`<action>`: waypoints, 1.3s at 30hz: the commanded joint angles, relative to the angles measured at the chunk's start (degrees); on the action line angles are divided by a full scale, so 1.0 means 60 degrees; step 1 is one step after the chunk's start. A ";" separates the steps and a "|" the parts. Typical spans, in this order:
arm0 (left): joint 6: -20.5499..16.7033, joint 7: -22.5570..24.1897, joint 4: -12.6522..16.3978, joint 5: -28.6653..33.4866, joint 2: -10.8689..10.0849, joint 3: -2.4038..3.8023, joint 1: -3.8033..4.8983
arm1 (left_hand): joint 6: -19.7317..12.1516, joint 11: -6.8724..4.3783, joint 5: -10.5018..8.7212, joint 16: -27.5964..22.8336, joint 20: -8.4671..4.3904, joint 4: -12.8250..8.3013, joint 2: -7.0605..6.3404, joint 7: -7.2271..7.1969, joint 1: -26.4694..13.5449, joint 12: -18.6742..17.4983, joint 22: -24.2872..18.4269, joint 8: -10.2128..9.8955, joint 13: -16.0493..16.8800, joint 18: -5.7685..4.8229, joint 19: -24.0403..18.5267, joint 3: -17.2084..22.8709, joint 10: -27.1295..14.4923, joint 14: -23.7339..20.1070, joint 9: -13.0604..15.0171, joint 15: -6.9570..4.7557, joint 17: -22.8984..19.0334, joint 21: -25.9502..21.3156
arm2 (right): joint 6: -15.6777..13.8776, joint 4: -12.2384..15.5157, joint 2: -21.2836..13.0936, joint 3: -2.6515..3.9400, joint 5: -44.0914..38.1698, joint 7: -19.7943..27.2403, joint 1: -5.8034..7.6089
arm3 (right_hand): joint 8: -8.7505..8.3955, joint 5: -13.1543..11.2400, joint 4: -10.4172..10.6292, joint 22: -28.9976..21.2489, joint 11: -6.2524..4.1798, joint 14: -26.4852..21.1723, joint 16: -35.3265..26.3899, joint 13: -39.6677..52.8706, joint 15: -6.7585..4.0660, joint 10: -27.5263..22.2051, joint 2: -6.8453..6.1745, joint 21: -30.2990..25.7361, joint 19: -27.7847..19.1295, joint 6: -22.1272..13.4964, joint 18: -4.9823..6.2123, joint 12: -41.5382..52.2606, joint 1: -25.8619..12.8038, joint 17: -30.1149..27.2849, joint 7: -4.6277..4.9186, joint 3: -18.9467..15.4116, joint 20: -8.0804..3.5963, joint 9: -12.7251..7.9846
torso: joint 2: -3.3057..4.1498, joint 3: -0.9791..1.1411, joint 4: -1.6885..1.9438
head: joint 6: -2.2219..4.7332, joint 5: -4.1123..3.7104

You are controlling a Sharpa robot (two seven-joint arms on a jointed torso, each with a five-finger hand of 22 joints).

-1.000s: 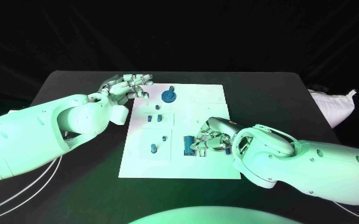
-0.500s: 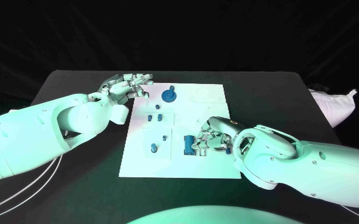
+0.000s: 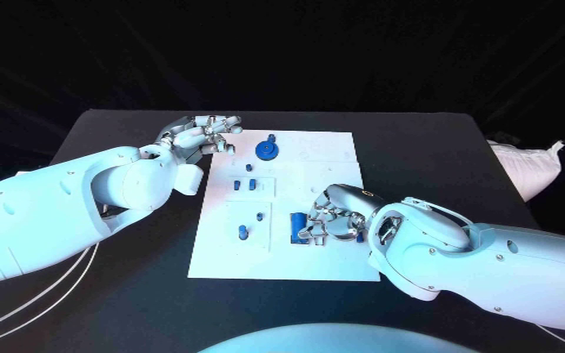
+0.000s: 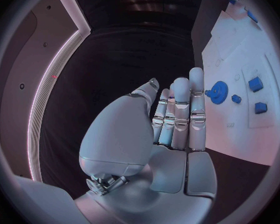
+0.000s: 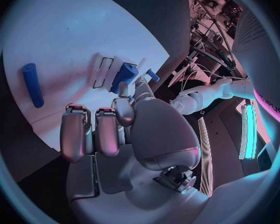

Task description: Assemble the parts on the task board

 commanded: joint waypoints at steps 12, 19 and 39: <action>0.0181 -0.0013 0.0014 -0.0036 0.0014 0.0005 0.0000 | -0.0080 -0.0001 0.0039 -0.0044 0.0044 -0.0038 0.0062 0.0009 0.0092 0.0084 -0.0023 0.0070 0.0009 0.0097 -0.0041 -0.0012 -0.0063 -0.0084 -0.0010 0.0016 -0.0016 -0.0050 | 0.0792 -0.0092 0.0195 -0.0002 -0.0587 -0.0430 -0.0029 | 0.0096 -0.0170 -0.0047 0.0030 -0.0325 0.0613 0.0036 0.0637 -0.0058 0.0396 0.0050 0.0047 0.0057 0.0062 -0.0198 0.0855 -0.0032 0.0121 -0.0007 -0.0061 0.0014 0.0058 | 0.0000 -0.0011 0.0008 | -0.0028 0.0004; 0.0187 -0.0023 0.0012 -0.0038 0.0007 0.0005 0.0000 | -0.0080 -0.0001 0.0039 -0.0044 0.0044 -0.0038 0.0062 0.0009 0.0092 0.0084 -0.0023 0.0070 0.0009 0.0097 -0.0041 -0.0012 -0.0063 -0.0084 -0.0010 0.0016 -0.0016 -0.0050 | 0.0638 -0.0153 0.0168 -0.0002 -0.0642 -0.0721 -0.0032 | 0.0162 -0.0204 0.0087 0.0081 -0.0348 0.0621 0.0070 0.0734 -0.0078 0.0460 0.0346 0.0071 0.0083 0.0082 -0.0207 0.0964 -0.0215 0.0170 -0.0035 -0.0050 -0.0004 0.0114 | -0.0002 -0.0005 0.0010 | -0.0033 0.0013; 0.0201 -0.0026 -0.0003 -0.0050 0.0001 -0.0001 -0.0003 | -0.0082 0.0000 0.0039 -0.0043 0.0045 -0.0035 0.0067 0.0009 0.0092 0.0092 -0.0026 0.0075 0.0009 0.0097 -0.0043 -0.0015 -0.0067 -0.0088 -0.0010 0.0017 -0.0019 -0.0054 | 0.0020 0.0156 -0.0613 0.0056 0.0025 -0.0267 0.0011 | -0.0407 0.0473 0.0086 -0.0231 -0.0102 0.0542 -0.0187 0.0081 0.0091 -0.0015 0.0439 -0.0083 -0.0095 -0.0773 -0.0150 -0.0069 -0.0210 -0.0175 0.0294 -0.0139 0.0091 -0.0082 | -0.0001 0.0005 -0.0004 | 0.0029 0.0005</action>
